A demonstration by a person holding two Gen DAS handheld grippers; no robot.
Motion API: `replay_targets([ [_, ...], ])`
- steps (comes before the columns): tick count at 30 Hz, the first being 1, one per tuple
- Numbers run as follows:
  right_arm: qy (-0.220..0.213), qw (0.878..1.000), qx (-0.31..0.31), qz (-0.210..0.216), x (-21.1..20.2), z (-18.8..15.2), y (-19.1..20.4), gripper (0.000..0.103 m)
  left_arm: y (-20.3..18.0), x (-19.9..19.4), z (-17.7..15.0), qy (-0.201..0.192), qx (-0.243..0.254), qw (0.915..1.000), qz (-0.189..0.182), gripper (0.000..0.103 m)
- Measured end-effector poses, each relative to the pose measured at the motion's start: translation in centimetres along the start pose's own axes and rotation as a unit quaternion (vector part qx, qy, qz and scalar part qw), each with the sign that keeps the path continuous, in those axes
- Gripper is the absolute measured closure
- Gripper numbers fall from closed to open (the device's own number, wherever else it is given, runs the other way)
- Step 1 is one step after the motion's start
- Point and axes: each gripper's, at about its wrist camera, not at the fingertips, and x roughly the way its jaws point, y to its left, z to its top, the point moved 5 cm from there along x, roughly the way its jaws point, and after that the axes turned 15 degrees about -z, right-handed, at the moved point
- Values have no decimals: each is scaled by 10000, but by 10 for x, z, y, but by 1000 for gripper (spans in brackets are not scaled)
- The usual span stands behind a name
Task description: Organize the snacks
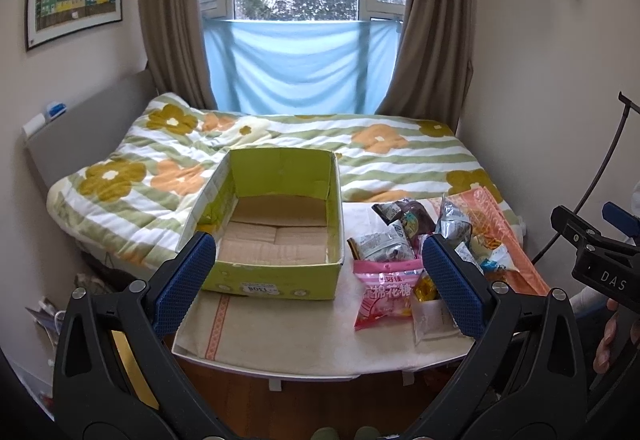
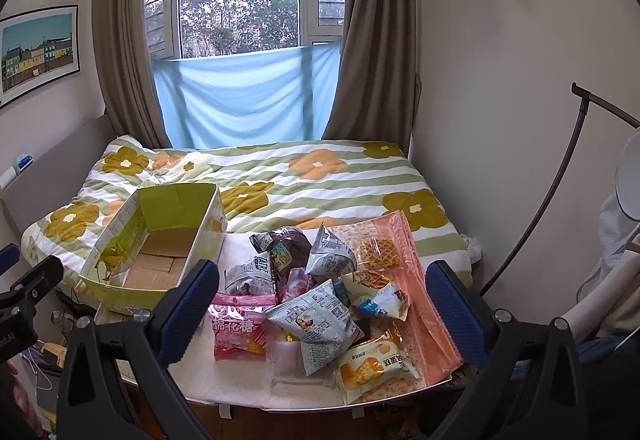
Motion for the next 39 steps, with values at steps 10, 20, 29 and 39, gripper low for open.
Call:
replay_targets([
  [10, -9, 10000, -87, 10, -2, 0, 2, 0, 4, -2, 1, -8, -7, 10000, 18, 0],
  [20, -17, 10000, -76, 37, -4, 0, 4, 0, 10, -3, -1, 14, -14, 10000, 74, 0],
  [29, 99, 9997, 40, 231, 2, -6, -5, 0, 6, 12, -2, 487, -92, 9984, -269, 0],
  [39, 737, 9964, -118, 410, 58, -52, -19, 0, -3, 98, -57, 1291, -418, 9866, -904, 0],
])
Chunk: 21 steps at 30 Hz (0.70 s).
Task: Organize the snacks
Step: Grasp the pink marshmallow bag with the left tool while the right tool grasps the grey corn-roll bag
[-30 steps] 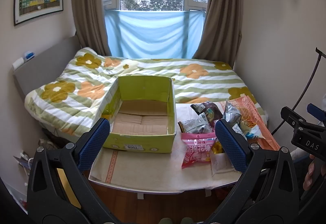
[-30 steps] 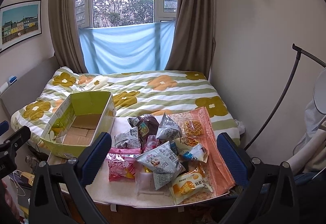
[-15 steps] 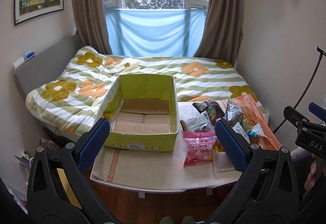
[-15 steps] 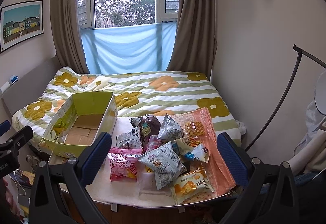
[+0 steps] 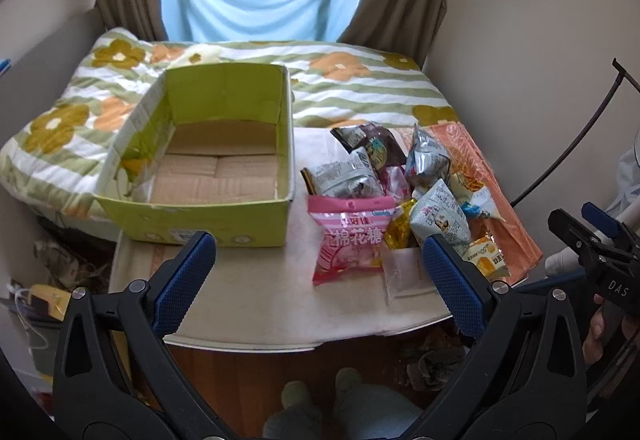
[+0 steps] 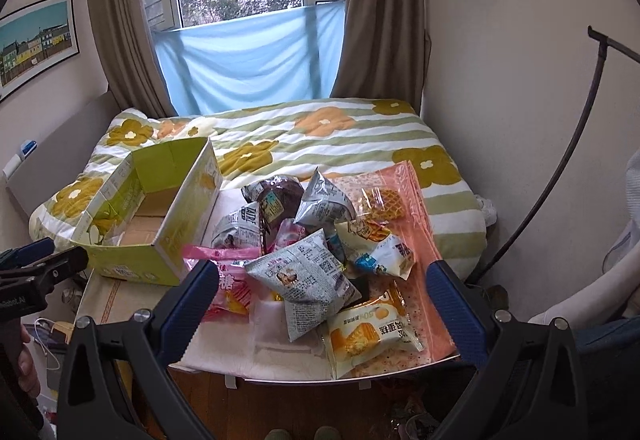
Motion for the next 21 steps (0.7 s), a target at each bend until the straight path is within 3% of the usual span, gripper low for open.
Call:
replay_targets([
  [5, 285, 9976, -401, 490, 52, -13, 3, 0, -6, 64, -23, 327, -132, 9994, -54, 0],
  [10, 653, 9872, -1003, 1055, 109, -31, 17, 0, -5, 123, -40, 515, -308, 9982, 73, 1],
  [14, 809, 9771, -1298, 1482, 138, -41, 26, 0, -3, 152, -46, 600, -368, 9973, 204, 1],
  [21, 935, 9640, -1656, 1856, 165, -50, 34, 0, 5, 186, -54, 760, -544, 9948, 400, 5],
])
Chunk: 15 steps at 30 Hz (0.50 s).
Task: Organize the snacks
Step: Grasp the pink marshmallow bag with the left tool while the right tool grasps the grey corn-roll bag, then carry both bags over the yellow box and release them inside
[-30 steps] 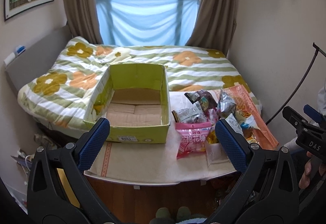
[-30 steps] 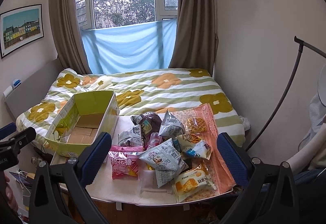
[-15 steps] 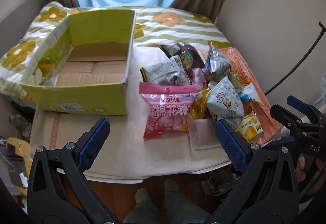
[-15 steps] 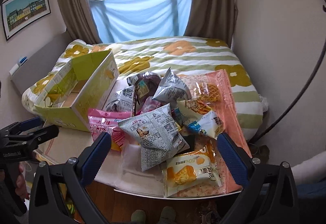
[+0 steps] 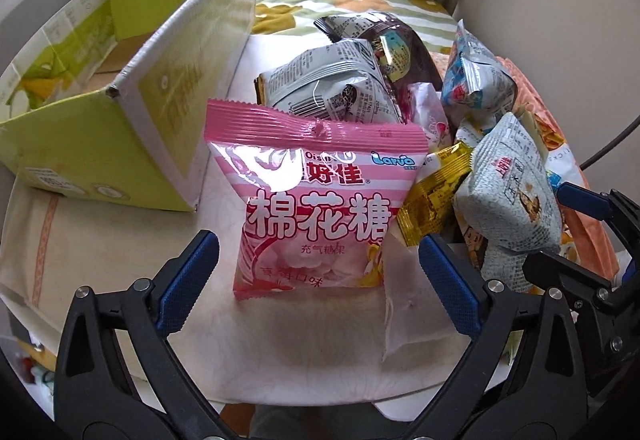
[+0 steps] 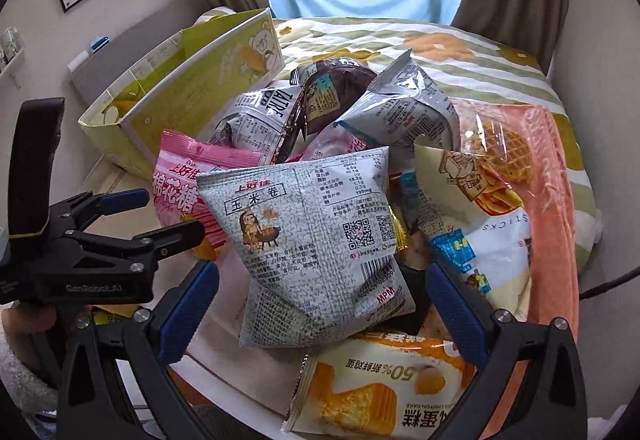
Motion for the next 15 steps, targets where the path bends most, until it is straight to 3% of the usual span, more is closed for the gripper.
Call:
replay_targets([
  [8, 143, 9995, -202, 181, 20, 4, 2, 0, 12, 18, 2, 239, -214, 9993, 178, 38],
  [13, 249, 9991, -282, 218, 29, 3, 5, 1, 16, 15, -1, 194, -290, 9993, 155, 43],
  [15, 250, 9988, -374, 183, 30, 2, 7, 7, 14, 13, -2, 198, -244, 9993, 204, 44],
])
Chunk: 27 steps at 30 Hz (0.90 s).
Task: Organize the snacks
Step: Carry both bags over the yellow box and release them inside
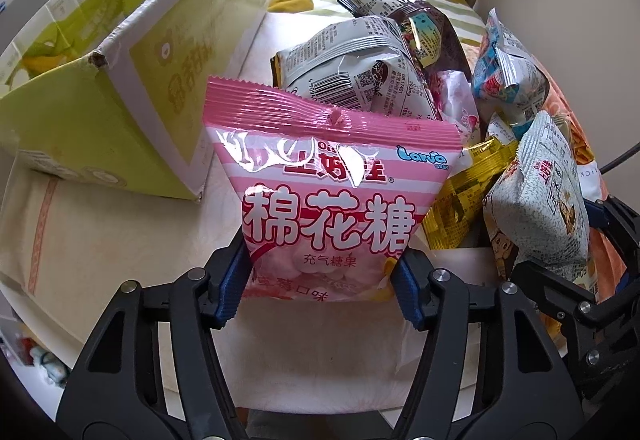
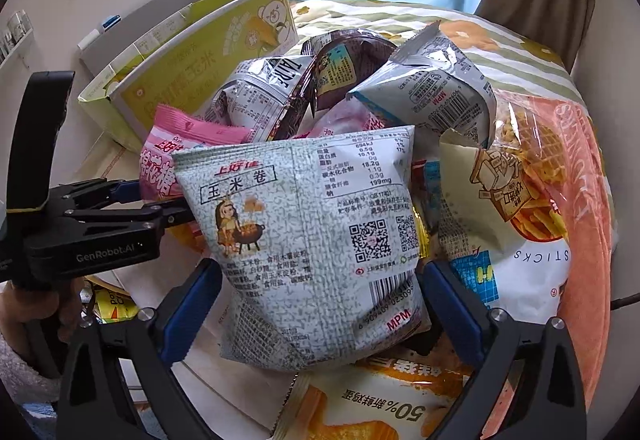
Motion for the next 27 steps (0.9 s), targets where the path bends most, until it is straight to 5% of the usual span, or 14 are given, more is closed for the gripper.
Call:
replay_targets([
  [9, 1, 9999, -162, -58, -1, -2, 0, 36, -10, -7, -1, -21, 261, 9995, 195, 44],
  [17, -67, 10000, -1, 27, -18, 0, -1, 39, -20, -31, 0, -117, 299, 9991, 293, 44],
  [27, -457, 9987, 208, 35, -72, 31, -4, 39, -36, -98, 22, -761, 348, 9964, 126, 44],
])
